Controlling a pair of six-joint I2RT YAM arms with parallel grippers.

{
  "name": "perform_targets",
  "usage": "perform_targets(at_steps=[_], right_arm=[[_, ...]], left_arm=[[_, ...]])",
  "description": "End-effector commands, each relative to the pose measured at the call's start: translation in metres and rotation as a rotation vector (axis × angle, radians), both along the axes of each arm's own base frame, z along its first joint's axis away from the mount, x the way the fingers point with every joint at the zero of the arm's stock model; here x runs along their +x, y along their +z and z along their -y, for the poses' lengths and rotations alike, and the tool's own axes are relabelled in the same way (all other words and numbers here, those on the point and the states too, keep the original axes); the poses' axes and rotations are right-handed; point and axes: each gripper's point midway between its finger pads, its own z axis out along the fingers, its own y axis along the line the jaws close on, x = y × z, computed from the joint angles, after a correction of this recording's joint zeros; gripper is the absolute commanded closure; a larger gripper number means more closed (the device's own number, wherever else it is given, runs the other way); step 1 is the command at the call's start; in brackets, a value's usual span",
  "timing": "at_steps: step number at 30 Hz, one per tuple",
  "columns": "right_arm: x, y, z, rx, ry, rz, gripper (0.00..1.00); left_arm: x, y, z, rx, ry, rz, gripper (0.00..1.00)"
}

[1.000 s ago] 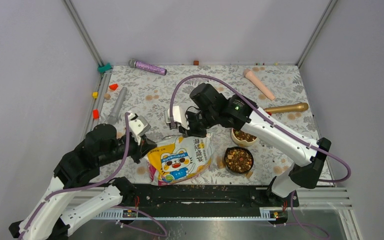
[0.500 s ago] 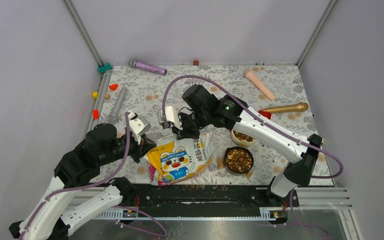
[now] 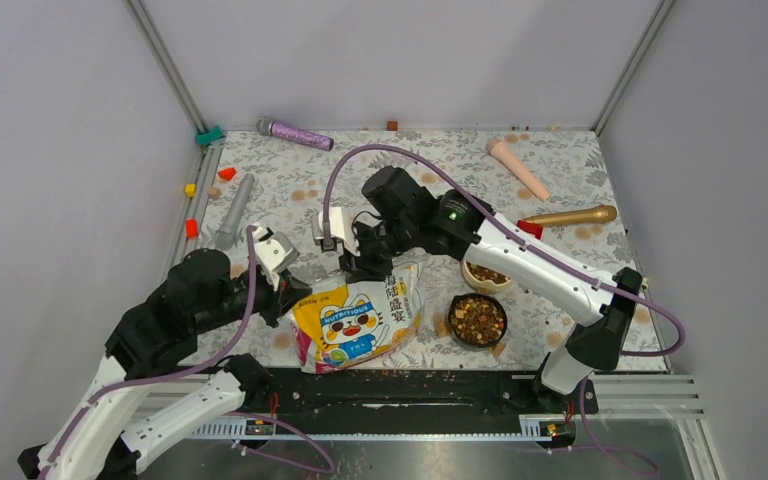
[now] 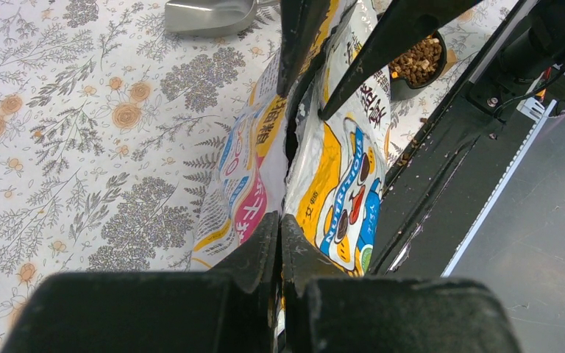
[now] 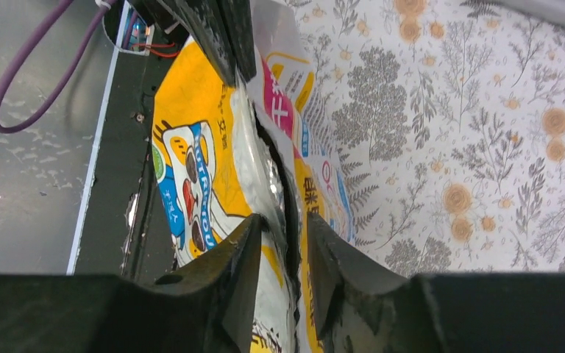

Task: Serve the pet food
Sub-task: Close the pet food bag at the center of the board.

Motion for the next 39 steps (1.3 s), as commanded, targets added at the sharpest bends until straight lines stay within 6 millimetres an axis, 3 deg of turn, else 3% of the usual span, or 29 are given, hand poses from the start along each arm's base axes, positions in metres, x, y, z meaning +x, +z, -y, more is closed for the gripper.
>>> perform_targets(at_steps=[1,8,12,14,20,23,24,27,31,34,35,37,39], right_arm=[[-0.008,0.018,-0.025,0.121,0.038,-0.025,0.61],[-0.020,0.011,-0.035,0.114,0.088,-0.072,0.64],[-0.023,0.005,-0.033,0.078,0.097,-0.076,0.79],[-0.022,0.004,-0.033,0.070,0.095,-0.074,1.00],[-0.013,0.010,-0.034,0.099,0.045,-0.035,1.00],[-0.021,0.015,-0.033,0.117,0.073,-0.054,1.00],[-0.025,0.016,-0.035,0.125,0.087,-0.065,0.97],[-0.028,0.016,-0.047,0.165,0.080,-0.077,0.75],[-0.030,0.013,-0.060,0.170,0.091,-0.079,0.71],[-0.031,0.012,-0.065,0.165,0.096,-0.079,0.73],[-0.031,0.012,-0.067,0.171,0.096,-0.081,0.77],[-0.032,0.013,-0.068,0.180,0.099,-0.083,1.00],[-0.033,0.015,-0.066,0.182,0.100,-0.085,1.00]], left_arm=[[0.006,0.038,0.009,-0.117,-0.019,0.107,1.00],[0.002,0.045,0.009,-0.152,-0.041,0.118,1.00],[0.001,0.048,0.009,-0.159,-0.046,0.130,1.00],[0.001,0.047,0.009,-0.158,-0.045,0.126,1.00],[0.003,0.045,0.009,-0.151,-0.042,0.121,1.00],[0.003,0.045,0.009,-0.150,-0.041,0.121,1.00],[0.003,0.045,0.009,-0.150,-0.042,0.119,1.00],[0.004,0.044,0.011,-0.150,-0.046,0.113,1.00],[0.004,0.044,0.011,-0.149,-0.046,0.112,1.00],[0.003,0.042,0.013,-0.148,-0.057,0.102,1.00],[0.004,0.042,0.013,-0.146,-0.056,0.100,1.00],[0.005,0.041,0.013,-0.143,-0.048,0.098,1.00],[0.004,0.042,0.012,-0.146,-0.046,0.103,1.00]])
